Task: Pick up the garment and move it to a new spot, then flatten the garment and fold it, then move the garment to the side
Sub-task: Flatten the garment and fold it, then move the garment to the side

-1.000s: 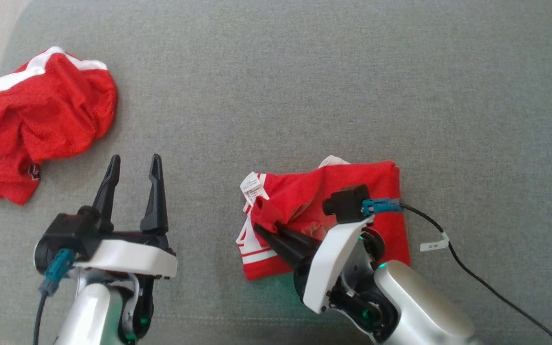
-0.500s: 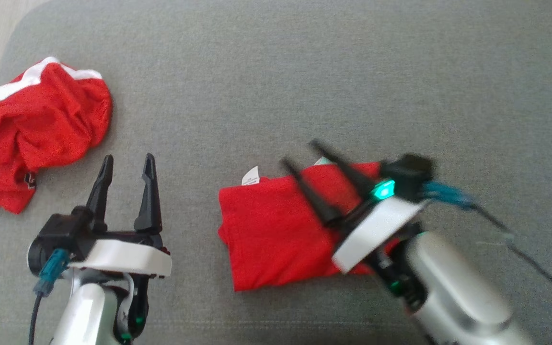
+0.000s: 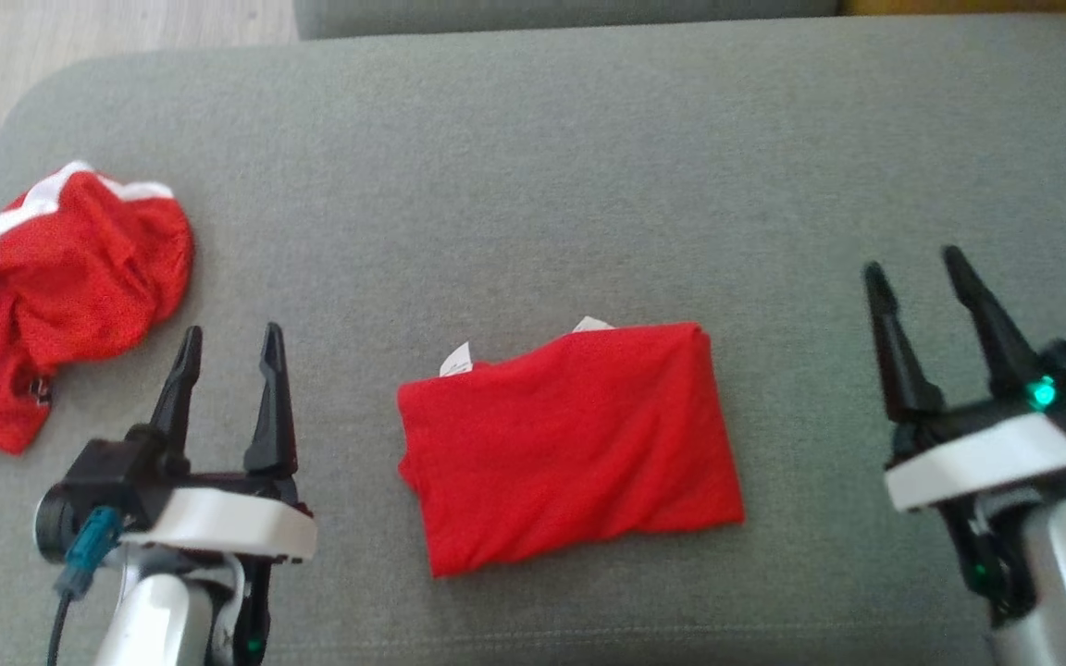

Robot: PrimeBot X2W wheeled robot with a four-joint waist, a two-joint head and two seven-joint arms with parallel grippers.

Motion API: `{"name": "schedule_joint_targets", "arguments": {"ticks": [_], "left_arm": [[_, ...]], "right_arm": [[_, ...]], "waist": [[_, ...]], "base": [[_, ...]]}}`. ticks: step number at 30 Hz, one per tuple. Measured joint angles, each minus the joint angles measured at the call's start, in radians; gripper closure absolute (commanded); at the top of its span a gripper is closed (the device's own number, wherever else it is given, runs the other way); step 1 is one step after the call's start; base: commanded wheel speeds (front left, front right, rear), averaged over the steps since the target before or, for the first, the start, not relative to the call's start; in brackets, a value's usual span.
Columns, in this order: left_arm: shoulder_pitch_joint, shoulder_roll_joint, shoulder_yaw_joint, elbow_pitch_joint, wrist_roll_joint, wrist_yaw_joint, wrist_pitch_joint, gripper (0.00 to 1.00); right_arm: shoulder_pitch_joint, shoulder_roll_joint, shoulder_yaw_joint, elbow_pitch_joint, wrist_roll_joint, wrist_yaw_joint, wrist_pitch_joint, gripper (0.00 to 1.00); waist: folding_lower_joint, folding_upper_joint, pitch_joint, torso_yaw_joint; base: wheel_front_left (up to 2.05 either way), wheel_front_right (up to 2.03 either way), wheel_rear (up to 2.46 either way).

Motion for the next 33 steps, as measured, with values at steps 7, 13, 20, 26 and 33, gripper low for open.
{"name": "schedule_joint_targets", "arguments": {"ticks": [7,13,20,26,33], "left_arm": [[0.06,0.018,0.002,-0.026,0.0,0.009,0.015,0.0],[0.111,0.028,0.0,-0.04,0.0,0.011,0.034,0.0],[0.135,0.041,-0.003,-0.059,0.0,0.019,0.045,0.0],[0.14,0.047,-0.004,-0.065,0.002,0.028,0.046,0.0],[0.139,0.048,-0.005,-0.067,0.002,0.036,0.045,0.0]], "right_arm": [[0.104,0.007,-0.077,-0.053,-0.037,0.0,0.033,0.0],[0.163,0.032,-0.095,-0.078,-0.041,0.0,0.052,0.0],[0.195,0.04,-0.101,-0.086,-0.04,0.0,0.072,0.0],[0.195,0.051,-0.105,-0.086,-0.03,0.0,0.08,0.0],[0.195,0.06,-0.108,-0.081,-0.024,0.0,0.086,0.0]], "waist": [[0.0,0.0,-0.049,-0.028],[0.0,0.0,-0.091,-0.04],[0.0,0.0,-0.11,-0.04],[0.0,0.0,-0.109,-0.037],[0.0,0.0,-0.1,-0.037]], "base": [[0.0,0.0,0.0],[0.0,0.0,0.0],[0.0,0.0,0.0],[0.0,0.0,0.0],[0.0,0.0,0.0]]}}
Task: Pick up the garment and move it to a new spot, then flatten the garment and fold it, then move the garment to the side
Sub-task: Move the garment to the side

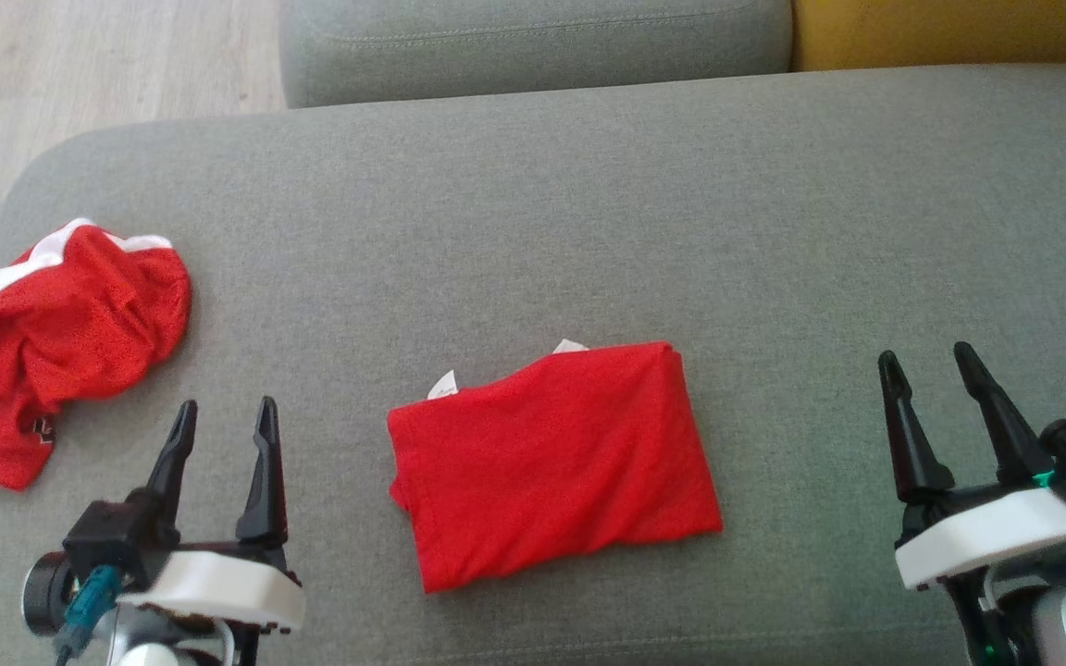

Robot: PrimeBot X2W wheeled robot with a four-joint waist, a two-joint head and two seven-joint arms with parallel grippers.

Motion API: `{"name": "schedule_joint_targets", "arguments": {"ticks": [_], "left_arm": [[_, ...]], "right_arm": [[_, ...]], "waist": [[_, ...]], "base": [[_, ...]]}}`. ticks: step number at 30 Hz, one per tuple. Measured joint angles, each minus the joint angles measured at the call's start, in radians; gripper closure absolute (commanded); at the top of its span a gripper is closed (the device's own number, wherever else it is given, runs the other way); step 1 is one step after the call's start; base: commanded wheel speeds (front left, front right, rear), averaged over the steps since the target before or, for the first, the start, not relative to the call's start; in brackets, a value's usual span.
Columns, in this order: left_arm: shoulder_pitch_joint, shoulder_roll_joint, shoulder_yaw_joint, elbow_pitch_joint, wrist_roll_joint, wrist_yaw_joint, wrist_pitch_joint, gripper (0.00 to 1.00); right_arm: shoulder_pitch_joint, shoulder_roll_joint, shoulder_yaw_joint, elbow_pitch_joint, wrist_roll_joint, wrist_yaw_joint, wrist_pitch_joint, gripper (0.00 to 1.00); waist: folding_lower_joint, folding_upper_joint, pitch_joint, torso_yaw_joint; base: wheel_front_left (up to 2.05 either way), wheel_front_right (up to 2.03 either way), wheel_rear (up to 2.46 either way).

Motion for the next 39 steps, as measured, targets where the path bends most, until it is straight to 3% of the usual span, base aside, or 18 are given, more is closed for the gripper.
{"name": "schedule_joint_targets", "arguments": {"ticks": [15,23,32,34,35,39], "left_arm": [[-0.024,0.004,-0.012,-0.007,0.0,0.003,-0.001,0.0],[-0.101,0.001,-0.029,-0.008,0.0,-0.001,-0.018,0.0],[-0.169,-0.012,-0.037,0.017,0.0,-0.018,-0.038,0.0],[-0.17,-0.013,-0.036,0.022,0.0,-0.018,-0.038,0.0],[-0.17,-0.013,-0.036,0.024,0.0,-0.018,-0.038,0.0],[-0.17,-0.018,-0.035,0.025,0.0,-0.018,-0.046,0.0]], "right_arm": [[-0.011,-0.004,0.05,0.037,0.022,0.0,0.025,0.0],[-0.112,-0.017,0.226,0.186,0.083,0.0,0.105,0.0],[-0.2,-0.01,0.264,0.34,0.135,0.0,0.211,0.0],[-0.212,-0.009,0.265,0.357,0.147,0.0,0.232,0.58],[-0.217,-0.009,0.265,0.359,0.15,0.0,0.237,1.0],[-0.229,-0.009,0.265,0.365,0.15,0.0,0.235,1.0]], "waist": [[0.0,0.0,0.039,0.015],[0.0,0.0,0.099,0.057],[0.0,0.0,0.159,0.112],[0.0,0.0,0.166,0.12],[0.0,0.0,0.167,0.122],[0.0,0.0,0.173,0.125]], "base": [[0.0,0.0,0.0],[0.0,0.0,0.0],[0.0,0.0,0.0],[0.0,0.0,0.0],[0.0,0.0,0.0],[0.0,0.0,0.0]]}}
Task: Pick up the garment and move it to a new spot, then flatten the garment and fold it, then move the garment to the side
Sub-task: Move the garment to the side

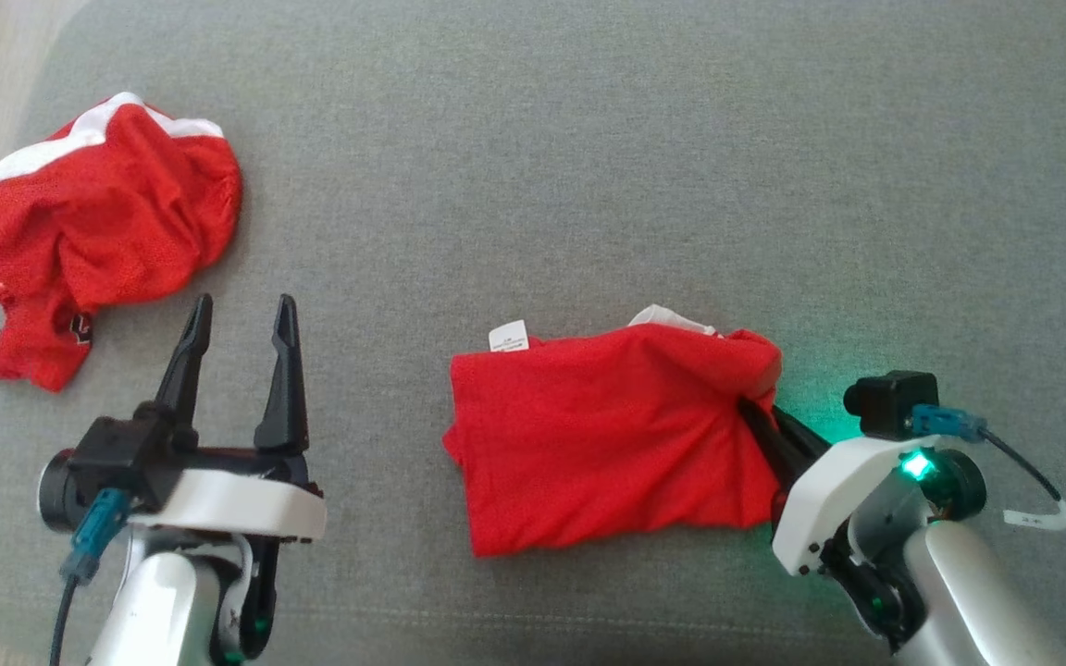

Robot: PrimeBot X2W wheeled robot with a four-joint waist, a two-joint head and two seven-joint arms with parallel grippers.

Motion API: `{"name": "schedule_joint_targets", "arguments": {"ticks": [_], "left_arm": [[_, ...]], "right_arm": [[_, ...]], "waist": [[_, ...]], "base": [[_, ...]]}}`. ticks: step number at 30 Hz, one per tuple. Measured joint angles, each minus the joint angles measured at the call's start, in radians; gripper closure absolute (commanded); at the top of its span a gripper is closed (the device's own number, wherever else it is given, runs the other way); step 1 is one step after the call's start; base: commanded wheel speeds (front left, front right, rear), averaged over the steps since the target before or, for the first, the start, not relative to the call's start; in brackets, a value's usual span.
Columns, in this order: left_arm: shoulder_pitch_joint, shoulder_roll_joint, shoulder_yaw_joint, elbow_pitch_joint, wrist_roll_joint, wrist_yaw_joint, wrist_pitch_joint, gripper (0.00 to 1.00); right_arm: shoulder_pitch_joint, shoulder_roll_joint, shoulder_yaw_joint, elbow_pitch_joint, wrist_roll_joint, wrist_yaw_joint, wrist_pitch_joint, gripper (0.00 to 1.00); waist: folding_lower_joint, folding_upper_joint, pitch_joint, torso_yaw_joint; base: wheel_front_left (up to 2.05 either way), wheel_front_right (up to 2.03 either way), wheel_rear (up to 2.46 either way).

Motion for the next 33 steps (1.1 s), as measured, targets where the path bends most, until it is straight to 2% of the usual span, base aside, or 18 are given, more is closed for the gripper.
{"name": "schedule_joint_targets", "arguments": {"ticks": [6,11,18,24,30,33], "left_arm": [[0.0,-0.002,0.003,0.0,0.01,0.0,-0.001,0.0],[0.0,0.001,0.004,-0.012,0.017,-0.001,-0.001,0.0],[-0.003,0.019,0.002,-0.04,0.026,-0.011,-0.001,0.0],[-0.04,0.031,-0.009,-0.075,0.038,-0.018,0.011,0.0],[-0.065,0.055,-0.029,-0.138,0.056,-0.028,0.051,0.0],[-0.074,0.059,-0.033,-0.162,0.063,-0.028,0.067,0.0]], "right_arm": [[0.0,-0.001,-0.011,-0.018,-0.002,0.0,-0.01,1.0],[-0.005,-0.016,-0.024,-0.053,-0.014,0.0,-0.019,1.0],[-0.076,-0.035,0.009,-0.053,-0.018,0.0,-0.029,1.0],[-0.18,-0.053,0.027,-0.003,-0.011,0.0,-0.072,1.0],[-0.263,-0.084,0.004,0.065,0.008,0.0,-0.134,1.0],[-0.288,-0.093,-0.011,0.085,0.009,0.0,-0.153,1.0]], "waist": [[0.0,0.0,0.004,-0.018],[0.0,0.0,0.005,-0.064],[0.0,0.0,0.013,-0.171],[0.0,0.0,0.032,-0.278],[0.0,0.0,0.069,-0.373],[0.0,0.0,0.09,-0.397]], "base": [[0.0,0.0,0.0],[0.0,0.0,0.0],[0.0,0.0,0.0],[0.0,0.0,0.0],[0.0,0.0,0.0],[0.0,0.0,0.0]]}}
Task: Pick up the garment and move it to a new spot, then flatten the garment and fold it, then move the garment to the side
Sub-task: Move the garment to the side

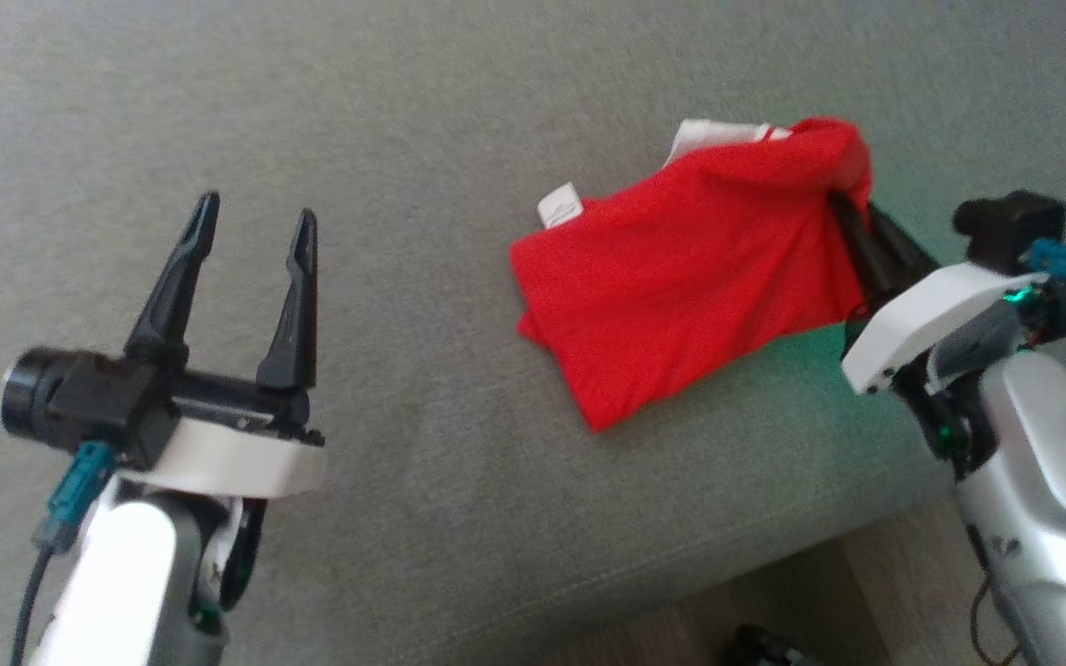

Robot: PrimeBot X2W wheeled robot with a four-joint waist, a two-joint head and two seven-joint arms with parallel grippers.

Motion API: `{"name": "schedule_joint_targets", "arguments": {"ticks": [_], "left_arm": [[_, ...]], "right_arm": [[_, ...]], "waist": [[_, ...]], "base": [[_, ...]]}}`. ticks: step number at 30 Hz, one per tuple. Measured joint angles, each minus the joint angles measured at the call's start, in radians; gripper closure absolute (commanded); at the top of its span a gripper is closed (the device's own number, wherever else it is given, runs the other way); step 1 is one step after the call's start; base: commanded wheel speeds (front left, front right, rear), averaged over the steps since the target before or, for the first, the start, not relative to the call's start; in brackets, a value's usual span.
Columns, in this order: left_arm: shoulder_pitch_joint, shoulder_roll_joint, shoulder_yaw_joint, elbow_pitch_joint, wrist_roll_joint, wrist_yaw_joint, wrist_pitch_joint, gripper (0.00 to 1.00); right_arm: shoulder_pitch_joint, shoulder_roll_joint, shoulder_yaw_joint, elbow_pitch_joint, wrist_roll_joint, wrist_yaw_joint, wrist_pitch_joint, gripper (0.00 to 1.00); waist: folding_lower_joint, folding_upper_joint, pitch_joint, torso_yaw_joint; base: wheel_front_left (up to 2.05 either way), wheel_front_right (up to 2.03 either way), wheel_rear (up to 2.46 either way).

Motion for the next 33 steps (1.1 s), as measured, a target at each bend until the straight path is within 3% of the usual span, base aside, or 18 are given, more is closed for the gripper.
{"name": "schedule_joint_targets", "arguments": {"ticks": [9,17,26,33], "left_arm": [[-0.073,0.046,-0.023,-0.083,0.028,-0.016,0.067,0.0],[-0.121,0.066,-0.028,-0.114,0.048,-0.026,0.085,0.0],[-0.158,0.08,-0.031,-0.131,0.06,-0.026,0.086,0.0],[-0.205,0.082,-0.049,-0.137,0.06,-0.042,0.083,0.0]], "right_arm": [[-0.135,-0.023,-0.077,0.109,0.013,0.0,-0.1,1.0],[-0.277,-0.059,-0.181,0.181,0.005,0.0,-0.162,1.0],[-0.31,-0.075,-0.294,0.209,-0.151,0.0,-0.197,1.0],[-0.333,-0.05,-0.397,0.265,-0.286,0.0,-0.207,1.0]], "waist": [[0.0001,0.0,0.109,-0.083],[0.0002,0.0,0.192,-0.102],[0.0002,0.0,0.251,-0.086],[0.0001,0.0,0.29,-0.07]], "base": [[0.0,0.0,0.0],[0.0,0.0,0.0],[0.0,0.0,0.0],[0.0,0.0,0.0]]}}
